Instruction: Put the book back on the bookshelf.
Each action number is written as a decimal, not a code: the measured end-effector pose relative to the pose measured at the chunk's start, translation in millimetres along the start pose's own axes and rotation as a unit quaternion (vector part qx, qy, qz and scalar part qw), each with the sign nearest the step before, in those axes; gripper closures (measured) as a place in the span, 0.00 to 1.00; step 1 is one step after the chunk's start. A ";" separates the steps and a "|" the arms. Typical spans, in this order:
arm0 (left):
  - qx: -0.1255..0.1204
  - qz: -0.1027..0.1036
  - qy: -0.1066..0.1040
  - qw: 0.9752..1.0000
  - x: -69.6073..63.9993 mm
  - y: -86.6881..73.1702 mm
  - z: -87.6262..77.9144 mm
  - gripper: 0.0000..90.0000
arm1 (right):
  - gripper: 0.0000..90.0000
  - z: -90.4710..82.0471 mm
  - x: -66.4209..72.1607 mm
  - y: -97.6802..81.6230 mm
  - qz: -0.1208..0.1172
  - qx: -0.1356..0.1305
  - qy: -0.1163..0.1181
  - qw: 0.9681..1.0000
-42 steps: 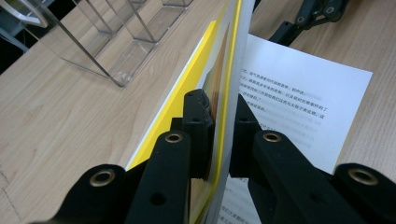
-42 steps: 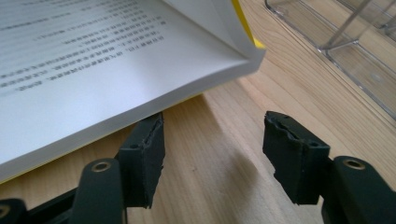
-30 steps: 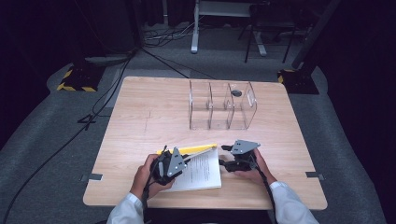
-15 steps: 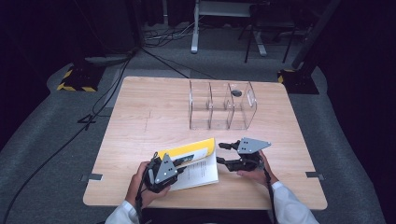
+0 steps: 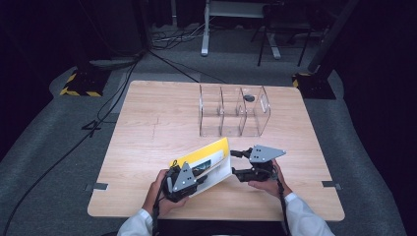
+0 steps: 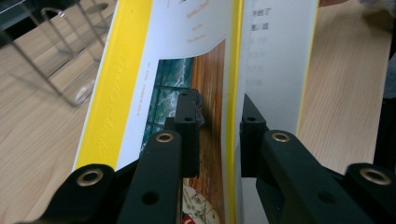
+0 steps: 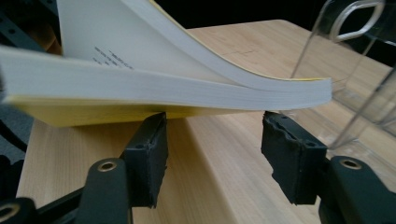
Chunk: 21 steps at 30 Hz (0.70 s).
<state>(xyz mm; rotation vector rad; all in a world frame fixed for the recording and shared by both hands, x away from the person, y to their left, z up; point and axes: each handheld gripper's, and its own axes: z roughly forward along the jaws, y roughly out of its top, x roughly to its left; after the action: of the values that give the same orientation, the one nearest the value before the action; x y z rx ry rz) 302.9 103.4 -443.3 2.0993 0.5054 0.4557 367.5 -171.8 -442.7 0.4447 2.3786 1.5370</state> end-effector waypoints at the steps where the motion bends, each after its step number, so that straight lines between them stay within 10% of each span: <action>1: -0.003 0.000 -0.006 1.000 1.2 2.5 3.1 0.84 | 0.46 -4.1 -1.2 0.5 -0.005 -0.001 -0.008 1.000; 9: -0.044 -0.017 -0.038 0.998 5.3 21.7 27.8 0.84 | 0.47 -28.6 -10.1 1.9 -0.015 -0.026 -0.055 0.998; 21: -0.037 -0.018 -0.053 0.998 -3.0 4.6 15.6 0.85 | 0.40 -16.8 -21.8 -22.5 0.021 -0.002 -0.024 0.999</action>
<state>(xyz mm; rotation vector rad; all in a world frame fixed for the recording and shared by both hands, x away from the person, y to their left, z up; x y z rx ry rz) 309.0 88.8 -448.0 2.0272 0.4579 0.3357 378.5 -203.2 -455.2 0.5271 2.3429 1.5312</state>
